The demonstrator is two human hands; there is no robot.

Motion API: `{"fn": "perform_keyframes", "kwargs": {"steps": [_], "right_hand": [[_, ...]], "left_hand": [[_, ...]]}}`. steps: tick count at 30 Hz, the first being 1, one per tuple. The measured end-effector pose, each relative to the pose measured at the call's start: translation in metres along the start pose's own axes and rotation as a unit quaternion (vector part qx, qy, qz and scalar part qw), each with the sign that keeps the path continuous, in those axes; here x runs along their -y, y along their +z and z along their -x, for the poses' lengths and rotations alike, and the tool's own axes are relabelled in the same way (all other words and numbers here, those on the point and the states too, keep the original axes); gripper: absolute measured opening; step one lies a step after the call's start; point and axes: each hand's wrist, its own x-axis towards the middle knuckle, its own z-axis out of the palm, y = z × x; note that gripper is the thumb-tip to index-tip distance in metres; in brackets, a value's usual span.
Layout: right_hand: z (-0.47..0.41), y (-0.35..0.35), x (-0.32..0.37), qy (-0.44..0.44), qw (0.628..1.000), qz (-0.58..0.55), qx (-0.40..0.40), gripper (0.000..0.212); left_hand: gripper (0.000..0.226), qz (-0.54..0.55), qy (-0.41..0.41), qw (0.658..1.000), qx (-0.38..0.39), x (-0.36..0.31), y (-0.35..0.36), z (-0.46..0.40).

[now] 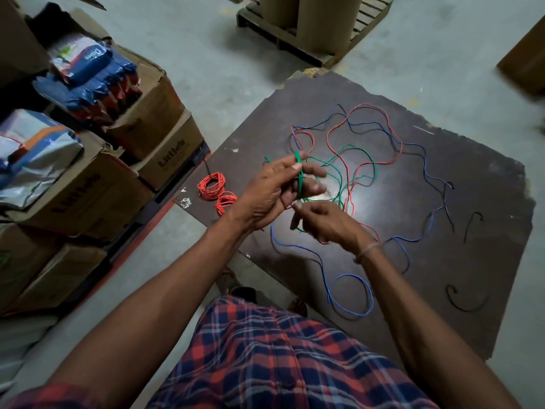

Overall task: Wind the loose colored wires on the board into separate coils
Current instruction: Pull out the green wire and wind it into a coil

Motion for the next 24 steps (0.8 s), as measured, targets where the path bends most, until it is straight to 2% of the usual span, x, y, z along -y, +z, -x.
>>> {"fn": "perform_keyframes", "kwargs": {"steps": [2,3,5,6,8,10,11,13,15,17,19,21,24], "right_hand": [[0.019,0.004,0.013,0.001,0.996,0.077,0.047,0.046],[0.028,0.001,0.019,-0.008,0.987,0.145,0.066,0.044],[0.046,-0.013,0.033,-0.040,0.961,0.263,0.081,0.035],[0.052,-0.023,0.039,-0.061,0.953,0.286,0.075,0.030],[0.058,-0.045,0.051,-0.103,0.956,0.270,0.045,0.022],[0.056,-0.064,0.058,-0.145,0.976,0.159,0.016,0.018],[0.052,-0.072,0.059,-0.171,0.982,0.074,0.002,0.016],[0.039,-0.084,0.056,-0.210,0.972,-0.102,-0.036,0.015],[0.022,-0.092,0.051,-0.218,0.942,-0.248,-0.064,0.013],[0.003,-0.097,0.045,-0.211,0.921,-0.318,-0.076,0.012],[-0.019,-0.096,0.036,-0.183,0.935,-0.283,-0.110,0.014],[-0.039,-0.085,0.023,-0.145,0.959,-0.192,-0.148,0.015],[-0.051,-0.060,0.003,-0.088,0.981,-0.073,-0.156,0.024]], "left_hand": [[0.029,-0.050,0.032,0.996,-0.061,0.004,-0.009,-0.005],[0.031,-0.115,0.048,0.988,-0.093,0.005,-0.016,-0.008],[0.031,-0.275,0.065,0.948,-0.145,0.008,-0.031,-0.011],[0.030,-0.345,0.060,0.924,-0.150,0.010,-0.039,-0.011],[0.029,-0.444,0.038,0.889,-0.110,0.013,-0.045,-0.010],[0.027,-0.475,0.008,0.880,-0.028,0.015,-0.039,-0.007],[0.029,-0.457,-0.012,0.889,0.008,0.016,-0.034,-0.005],[0.031,-0.363,-0.053,0.929,0.056,0.018,-0.024,0.000],[0.037,-0.225,-0.075,0.970,0.052,0.020,-0.015,0.006],[0.046,-0.124,-0.091,0.987,0.045,0.021,-0.011,0.013],[0.047,-0.070,-0.108,0.990,0.049,0.023,-0.010,0.019],[0.048,-0.015,-0.121,0.991,0.050,0.022,-0.009,0.023],[0.054,0.045,-0.106,0.993,0.039,0.014,-0.012,0.022]]}}
